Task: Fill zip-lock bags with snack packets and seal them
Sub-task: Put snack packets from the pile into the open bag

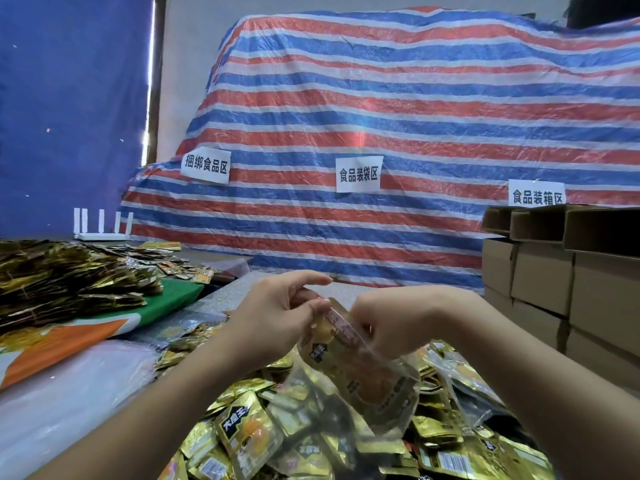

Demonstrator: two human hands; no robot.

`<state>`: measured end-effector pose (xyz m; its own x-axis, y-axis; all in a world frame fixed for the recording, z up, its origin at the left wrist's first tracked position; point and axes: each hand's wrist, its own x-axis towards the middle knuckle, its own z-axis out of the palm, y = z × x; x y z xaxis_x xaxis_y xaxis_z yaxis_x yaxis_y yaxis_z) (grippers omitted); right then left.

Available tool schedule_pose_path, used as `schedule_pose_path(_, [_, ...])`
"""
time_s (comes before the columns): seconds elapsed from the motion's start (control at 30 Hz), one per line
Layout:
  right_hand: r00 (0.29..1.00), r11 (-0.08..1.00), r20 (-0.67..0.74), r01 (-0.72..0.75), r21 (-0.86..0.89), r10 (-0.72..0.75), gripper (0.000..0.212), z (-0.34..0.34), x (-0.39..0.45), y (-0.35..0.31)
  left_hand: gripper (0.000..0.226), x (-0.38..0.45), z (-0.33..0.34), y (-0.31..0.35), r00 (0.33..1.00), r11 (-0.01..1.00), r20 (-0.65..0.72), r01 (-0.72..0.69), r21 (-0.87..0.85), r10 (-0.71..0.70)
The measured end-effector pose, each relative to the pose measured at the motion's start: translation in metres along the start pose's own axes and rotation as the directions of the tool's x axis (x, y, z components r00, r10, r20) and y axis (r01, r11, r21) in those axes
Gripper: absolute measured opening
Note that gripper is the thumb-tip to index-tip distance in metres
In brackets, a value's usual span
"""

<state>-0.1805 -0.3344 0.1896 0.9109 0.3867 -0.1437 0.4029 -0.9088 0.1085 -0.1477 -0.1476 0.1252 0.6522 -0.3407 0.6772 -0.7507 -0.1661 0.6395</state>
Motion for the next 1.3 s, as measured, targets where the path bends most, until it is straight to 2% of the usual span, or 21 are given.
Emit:
schedule_pose_path(0.07, [0.998,0.999,-0.068,-0.010,0.035,0.013,0.011,0.000,-0.001,0.003,0.027,0.002,-0.001,0.003,0.999,1.000,-0.041,-0.008,0.009,0.008])
schedule_pose_path(0.17, [0.978,0.996,-0.206,0.002,0.090,0.017,0.031,-0.005,-0.009,0.012,0.025,0.005,-0.004,0.005,0.997,1.000,-0.074,-0.017,-0.024,0.015])
schedule_pose_path(0.27, [0.960,0.988,-0.280,0.056,0.147,-0.012,0.036,-0.010,-0.016,0.018,0.022,0.006,-0.003,0.007,0.995,0.999,-0.095,-0.022,-0.044,0.018])
schedule_pose_path(0.37, [0.911,0.957,-0.412,0.087,0.278,0.037,0.060,-0.011,-0.021,0.015,0.018,0.008,-0.004,0.005,0.986,0.991,-0.168,-0.003,-0.137,-0.020])
schedule_pose_path(0.43, [0.889,0.956,-0.458,0.132,0.262,0.002,0.072,-0.010,-0.023,0.013,0.016,0.010,-0.004,0.003,0.982,0.984,-0.178,0.024,-0.174,-0.056])
schedule_pose_path(0.47, [0.888,0.963,-0.459,0.154,0.222,-0.036,0.070,-0.008,-0.024,0.011,0.016,0.010,-0.004,0.001,0.982,0.982,-0.178,0.034,-0.184,-0.068])
schedule_pose_path(0.57, [0.900,0.964,-0.426,0.186,0.188,-0.090,0.045,0.000,-0.025,0.008,0.017,0.009,-0.003,-0.004,0.981,0.983,-0.183,0.032,-0.180,-0.065])
schedule_pose_path(0.67, [0.908,0.961,-0.409,0.185,0.206,-0.087,0.045,0.007,-0.021,0.006,0.018,0.008,0.000,-0.010,0.976,0.986,-0.211,0.023,-0.168,-0.059])
schedule_pose_path(0.8, [0.883,0.974,-0.463,0.167,0.151,-0.080,0.027,0.014,-0.015,0.005,0.015,0.006,0.004,-0.016,0.968,0.974,-0.229,0.045,-0.223,-0.097])
schedule_pose_path(0.87, [0.856,0.959,-0.511,0.203,0.197,-0.076,0.027,0.016,-0.014,0.004,0.026,0.004,0.005,-0.018,0.968,0.952,-0.187,0.111,-0.286,-0.169])
schedule_pose_path(0.93, [0.810,0.931,-0.580,0.272,0.242,-0.085,0.028,0.015,-0.013,0.004,0.039,0.002,0.007,-0.023,0.963,0.918,-0.073,0.221,-0.330,-0.259])
schedule_pose_path(1.0, [0.769,0.918,-0.631,0.317,0.240,-0.100,0.028,0.015,-0.010,0.006,0.032,-0.002,0.010,-0.030,0.955,0.891,0.000,0.277,-0.360,-0.297])
schedule_pose_path(1.17, [0.739,0.902,-0.671,0.329,0.281,-0.061,0.024,0.017,-0.006,0.012,0.033,-0.003,0.011,-0.032,0.953,0.858,-0.071,0.231,-0.458,-0.294])
schedule_pose_path(1.27, [0.731,0.849,-0.682,0.350,0.397,0.018,0.026,0.021,-0.004,0.015,0.037,0.003,0.011,-0.025,0.956,0.874,-0.126,0.184,-0.450,-0.266])
schedule_pose_path(1.3, [0.725,0.792,-0.685,0.375,0.481,0.073,0.031,0.023,-0.002,0.018,0.036,0.004,0.011,-0.024,0.956,0.884,-0.145,0.170,-0.436,-0.256])
